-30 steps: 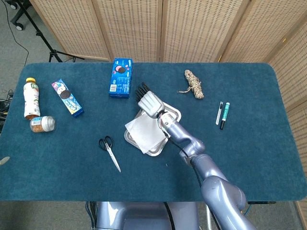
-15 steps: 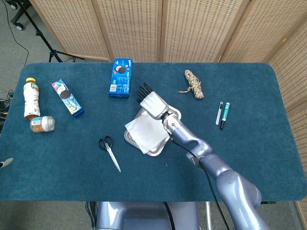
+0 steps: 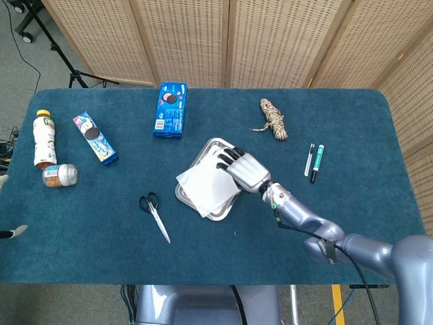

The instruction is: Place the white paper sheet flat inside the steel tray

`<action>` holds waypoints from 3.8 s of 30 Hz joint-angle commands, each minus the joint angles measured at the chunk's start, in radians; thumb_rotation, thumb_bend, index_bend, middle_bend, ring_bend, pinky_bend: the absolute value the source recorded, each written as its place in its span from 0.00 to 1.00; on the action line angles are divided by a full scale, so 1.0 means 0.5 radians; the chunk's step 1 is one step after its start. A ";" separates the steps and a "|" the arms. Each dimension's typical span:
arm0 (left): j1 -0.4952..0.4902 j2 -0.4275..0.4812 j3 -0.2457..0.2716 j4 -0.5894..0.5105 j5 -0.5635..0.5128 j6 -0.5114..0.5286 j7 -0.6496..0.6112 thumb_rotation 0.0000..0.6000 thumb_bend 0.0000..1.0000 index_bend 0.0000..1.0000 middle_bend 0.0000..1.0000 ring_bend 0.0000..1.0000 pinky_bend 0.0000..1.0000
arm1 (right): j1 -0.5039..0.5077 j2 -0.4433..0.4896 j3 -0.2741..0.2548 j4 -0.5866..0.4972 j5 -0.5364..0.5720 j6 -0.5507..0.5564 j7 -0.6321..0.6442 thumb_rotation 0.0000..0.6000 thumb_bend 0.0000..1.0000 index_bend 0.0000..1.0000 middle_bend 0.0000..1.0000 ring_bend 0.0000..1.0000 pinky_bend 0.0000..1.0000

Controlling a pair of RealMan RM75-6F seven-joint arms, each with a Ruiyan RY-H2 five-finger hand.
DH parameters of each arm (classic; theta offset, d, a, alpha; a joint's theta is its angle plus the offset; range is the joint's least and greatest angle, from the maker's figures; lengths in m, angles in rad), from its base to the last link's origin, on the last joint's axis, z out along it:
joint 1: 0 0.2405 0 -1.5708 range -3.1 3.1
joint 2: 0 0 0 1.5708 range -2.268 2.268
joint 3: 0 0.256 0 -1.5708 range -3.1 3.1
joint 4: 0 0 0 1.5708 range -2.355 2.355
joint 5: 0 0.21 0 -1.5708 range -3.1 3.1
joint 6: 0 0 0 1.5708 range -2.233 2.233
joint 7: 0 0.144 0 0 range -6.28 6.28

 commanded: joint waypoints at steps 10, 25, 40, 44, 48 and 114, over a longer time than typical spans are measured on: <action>-0.003 -0.009 0.008 -0.020 -0.003 0.015 0.044 1.00 0.00 0.00 0.00 0.00 0.00 | -0.035 0.144 -0.114 -0.226 0.596 -0.137 -0.540 1.00 1.00 0.00 0.00 0.00 0.00; -0.014 -0.021 0.012 -0.009 -0.020 0.003 0.065 1.00 0.00 0.00 0.00 0.00 0.00 | 0.008 0.032 -0.153 -0.251 0.693 -0.113 -0.689 1.00 1.00 0.00 0.00 0.00 0.00; -0.021 -0.024 0.010 -0.002 -0.035 -0.003 0.067 1.00 0.00 0.00 0.00 0.00 0.00 | 0.094 -0.093 -0.199 -0.230 0.873 -0.090 -0.883 1.00 1.00 0.00 0.00 0.00 0.00; -0.022 -0.023 0.009 0.000 -0.036 -0.006 0.060 1.00 0.00 0.00 0.00 0.00 0.00 | 0.106 -0.128 -0.218 -0.212 0.905 -0.071 -0.929 1.00 1.00 0.00 0.01 0.00 0.00; -0.022 -0.022 0.009 0.001 -0.037 -0.006 0.053 1.00 0.00 0.00 0.00 0.00 0.00 | 0.110 -0.161 -0.242 -0.177 0.917 -0.058 -0.965 1.00 1.00 0.00 0.01 0.00 0.00; -0.037 -0.018 0.014 0.003 -0.057 -0.033 0.048 1.00 0.00 0.00 0.00 0.00 0.00 | 0.150 -0.453 -0.195 0.426 0.714 -0.061 -1.217 1.00 1.00 0.00 0.01 0.00 0.00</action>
